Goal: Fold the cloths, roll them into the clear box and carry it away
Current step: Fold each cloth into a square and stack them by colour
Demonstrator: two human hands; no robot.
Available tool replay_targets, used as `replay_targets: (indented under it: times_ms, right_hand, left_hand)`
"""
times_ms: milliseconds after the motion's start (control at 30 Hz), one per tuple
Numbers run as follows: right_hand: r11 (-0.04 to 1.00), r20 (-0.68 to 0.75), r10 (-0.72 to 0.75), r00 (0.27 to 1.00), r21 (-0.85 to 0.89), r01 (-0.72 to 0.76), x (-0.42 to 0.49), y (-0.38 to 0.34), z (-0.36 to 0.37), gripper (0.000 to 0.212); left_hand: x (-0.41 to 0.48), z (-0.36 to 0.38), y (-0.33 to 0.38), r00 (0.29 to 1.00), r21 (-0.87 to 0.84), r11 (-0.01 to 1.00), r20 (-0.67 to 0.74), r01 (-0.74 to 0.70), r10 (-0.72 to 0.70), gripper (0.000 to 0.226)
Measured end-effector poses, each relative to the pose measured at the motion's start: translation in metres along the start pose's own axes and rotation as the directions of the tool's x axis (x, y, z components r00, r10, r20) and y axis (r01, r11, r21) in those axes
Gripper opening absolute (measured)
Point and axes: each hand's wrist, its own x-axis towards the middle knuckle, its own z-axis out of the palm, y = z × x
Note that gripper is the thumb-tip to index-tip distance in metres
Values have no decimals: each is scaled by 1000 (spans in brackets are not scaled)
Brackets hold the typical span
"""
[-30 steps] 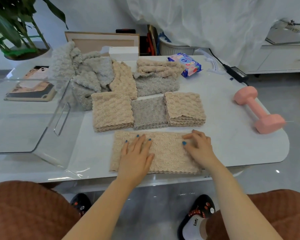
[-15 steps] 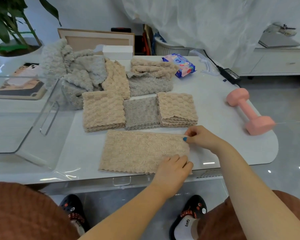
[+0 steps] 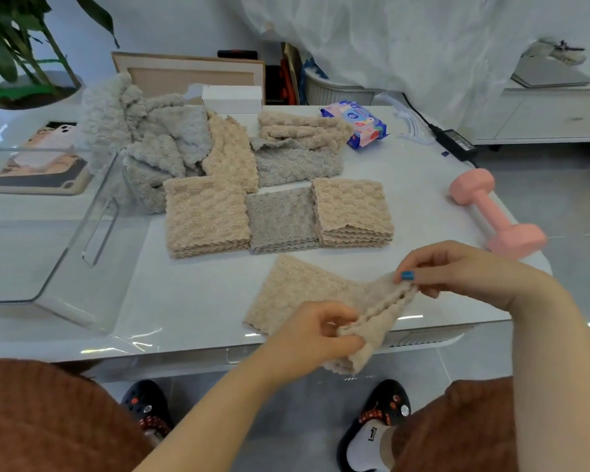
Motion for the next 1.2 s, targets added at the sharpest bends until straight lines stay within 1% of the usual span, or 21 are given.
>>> replay_targets:
  times_ms: [33, 100, 167, 233, 300, 333, 400, 433, 500, 600, 667, 767, 833, 867, 933, 967, 1033, 1100, 1133, 1167, 1200]
  right_hand:
    - [998, 58, -17, 998, -65, 20, 3, -9, 6, 12]
    - [972, 124, -22, 992, -231, 51, 20, -23, 21, 17]
    - [926, 85, -71, 994, -365, 98, 46, -35, 39, 12]
    - [901, 63, -111, 992, -415, 127, 73, -44, 56, 14]
    - [899, 75, -62, 995, -428, 88, 99, -49, 71, 23]
    - [889, 70, -41, 997, -452, 68, 110, -50, 78, 23]
    - [869, 21, -33, 999, -493, 39, 128, -45, 90, 12]
    - [866, -5, -33, 999, -500, 26, 134, -43, 94, 7]
    - [875, -30, -16, 999, -484, 0, 140, -38, 101, 21]
    - [882, -41, -39, 998, -471, 15, 146, -33, 106, 33]
    - [861, -35, -57, 998, -507, 31, 149, -31, 107, 31]
    - [823, -36, -73, 997, -567, 40, 150, -31, 106, 22]
    - [844, -30, -73, 997, -534, 46, 147, -32, 100, 20]
    - [866, -30, -85, 996, -497, 59, 143, -33, 96, 19]
    - [916, -72, -164, 984, -382, 124, 132, -38, 87, 22]
    - [933, -130, -231, 964, -310, 182, 125, -43, 83, 26]
    - [928, -298, -365, 882, -191, 320, 108, -55, 75, 37]
    - [885, -392, -458, 798, -114, 451, 89, -63, 72, 41]
    - [862, -403, -493, 771, -107, 495, 80, -63, 74, 41]
    - [847, -396, -521, 756, -135, 513, 74, -59, 79, 39]
    - [845, -374, -534, 758, -194, 499, 72, -49, 85, 38]
  left_hand:
    - [-7, -11, -1, 999, -56, 998, -13, 41, -42, 19]
    - [-20, -33, -6, 990, -184, 978, -78, 99, -114, 11]
    - [-29, -54, -13, 972, -246, 960, -159, 134, -176, 10]
    - [-32, -70, -19, 939, -245, 953, -244, 181, -241, 11]
    - [-30, -82, -27, 892, -172, 962, -369, 212, -262, 10]
    - [-26, -88, -31, 861, -104, 969, -444, 226, -248, 10]
    - [-18, -96, -41, 806, 104, 956, -567, 274, -170, 13]
    - [-15, -98, -43, 791, 207, 929, -598, 306, -127, 15]
    - [-8, -98, -48, 782, 329, 882, -619, 336, -67, 16]
    - [-2, -95, -52, 775, 388, 855, -631, 344, -26, 13]
    - [-1, -94, -53, 776, 380, 855, -629, 353, -41, 13]
    - [1, -97, -50, 808, 307, 870, -568, 386, -158, 30]
    - [4, -101, -44, 837, 324, 861, -515, 391, -186, 29]
    - [5, -103, -39, 849, 352, 860, -504, 368, -157, 22]
    - [4, -109, -25, 856, 393, 880, -516, 266, -28, 9]
    - [3, -112, -17, 837, 423, 886, -541, 191, 77, 15]
    - [-2, -118, 0, 734, 503, 864, -586, -1, 342, 24]
    - [-12, -121, 13, 625, 596, 790, -564, -146, 540, 23]
    - [-16, -121, 14, 601, 636, 751, -534, -179, 595, 22]
    - [-21, -120, 12, 605, 655, 730, -506, -195, 615, 22]
    - [-24, -119, 5, 631, 658, 729, -488, -188, 603, 22]
